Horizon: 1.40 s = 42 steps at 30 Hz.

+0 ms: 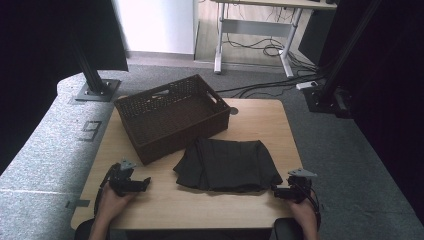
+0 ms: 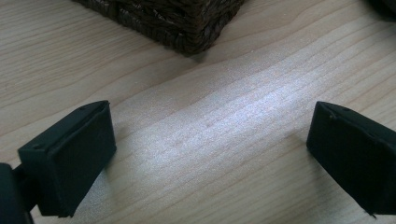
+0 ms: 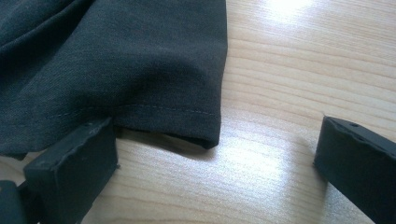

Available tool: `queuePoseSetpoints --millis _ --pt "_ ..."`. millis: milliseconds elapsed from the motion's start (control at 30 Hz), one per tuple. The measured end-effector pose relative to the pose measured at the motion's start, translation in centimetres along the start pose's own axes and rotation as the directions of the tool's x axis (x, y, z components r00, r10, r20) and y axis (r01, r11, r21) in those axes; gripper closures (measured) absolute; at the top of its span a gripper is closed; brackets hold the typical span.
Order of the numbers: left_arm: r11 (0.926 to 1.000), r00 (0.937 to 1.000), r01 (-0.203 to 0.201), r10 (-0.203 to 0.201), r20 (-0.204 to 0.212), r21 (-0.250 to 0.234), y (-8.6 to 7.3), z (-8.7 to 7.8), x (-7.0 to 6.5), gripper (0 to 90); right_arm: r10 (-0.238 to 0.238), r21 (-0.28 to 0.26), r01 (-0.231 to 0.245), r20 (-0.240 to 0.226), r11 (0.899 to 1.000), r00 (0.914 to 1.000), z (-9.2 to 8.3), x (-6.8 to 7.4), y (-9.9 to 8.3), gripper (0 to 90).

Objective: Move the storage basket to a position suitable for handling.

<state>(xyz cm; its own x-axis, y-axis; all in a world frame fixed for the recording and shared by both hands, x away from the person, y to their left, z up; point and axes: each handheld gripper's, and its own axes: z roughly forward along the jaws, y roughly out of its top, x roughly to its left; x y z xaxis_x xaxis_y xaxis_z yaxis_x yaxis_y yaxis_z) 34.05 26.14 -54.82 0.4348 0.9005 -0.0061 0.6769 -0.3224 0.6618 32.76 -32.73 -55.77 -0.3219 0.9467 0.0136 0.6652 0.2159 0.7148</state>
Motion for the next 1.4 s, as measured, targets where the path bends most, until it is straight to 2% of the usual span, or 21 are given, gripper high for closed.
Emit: queuePoseSetpoints --millis 800,867,1000,1100,1200,1233,1267,1300,1400 --pt "1.0000 1.0000 0.001 -0.001 0.000 -0.001 0.0 0.0 0.0 0.9 -0.001 0.012 0.001 -0.004 1.000 1.0000 -0.2 0.0 0.1 0.1" --pt "1.0000 1.0000 0.001 -0.001 0.000 -0.001 0.0 0.0 0.0 0.9 -0.001 0.020 0.002 -0.009 1.000 1.0000 -0.5 0.1 0.2 0.4" --pt "1.0000 1.0000 0.003 -0.003 -0.002 0.000 0.0 0.0 0.0 1.0 -0.016 0.000 0.016 -0.011 1.000 0.9998 -1.4 0.3 0.8 0.4" --pt "0.9999 0.9999 -0.010 0.009 0.008 0.007 -0.1 -0.1 -0.2 0.1 -0.018 -0.017 0.017 -0.021 1.000 0.9996 -2.0 0.5 1.5 0.4" --pt "0.9994 0.9995 -0.007 0.006 0.031 0.033 0.2 -0.4 -0.6 2.7 -0.043 -0.033 0.041 -0.054 0.999 0.9976 -2.5 0.9 2.5 0.4" --pt "0.9997 0.9989 -0.003 0.002 0.048 0.022 0.5 -0.7 -0.9 5.0 -0.046 -0.036 0.044 -0.063 0.998 0.9969 -2.5 0.9 2.8 0.4" --pt "0.9997 0.9989 -0.003 0.002 0.048 0.022 0.5 -0.7 -0.9 6.5 -0.046 -0.036 0.044 -0.063 0.998 0.9969 -2.5 0.9 2.8 0.4" --pt "0.9998 0.9972 -0.018 0.018 0.073 -0.003 1.2 -1.2 -1.5 8.3 -0.058 -0.041 0.055 -0.078 0.998 0.9953 -2.5 1.0 3.4 0.4" --pt "0.9992 0.9957 -0.033 0.035 0.086 -0.023 2.0 -1.4 -2.2 11.5 -0.075 -0.045 0.071 -0.099 0.996 0.9922 -2.4 1.2 4.2 2.3"
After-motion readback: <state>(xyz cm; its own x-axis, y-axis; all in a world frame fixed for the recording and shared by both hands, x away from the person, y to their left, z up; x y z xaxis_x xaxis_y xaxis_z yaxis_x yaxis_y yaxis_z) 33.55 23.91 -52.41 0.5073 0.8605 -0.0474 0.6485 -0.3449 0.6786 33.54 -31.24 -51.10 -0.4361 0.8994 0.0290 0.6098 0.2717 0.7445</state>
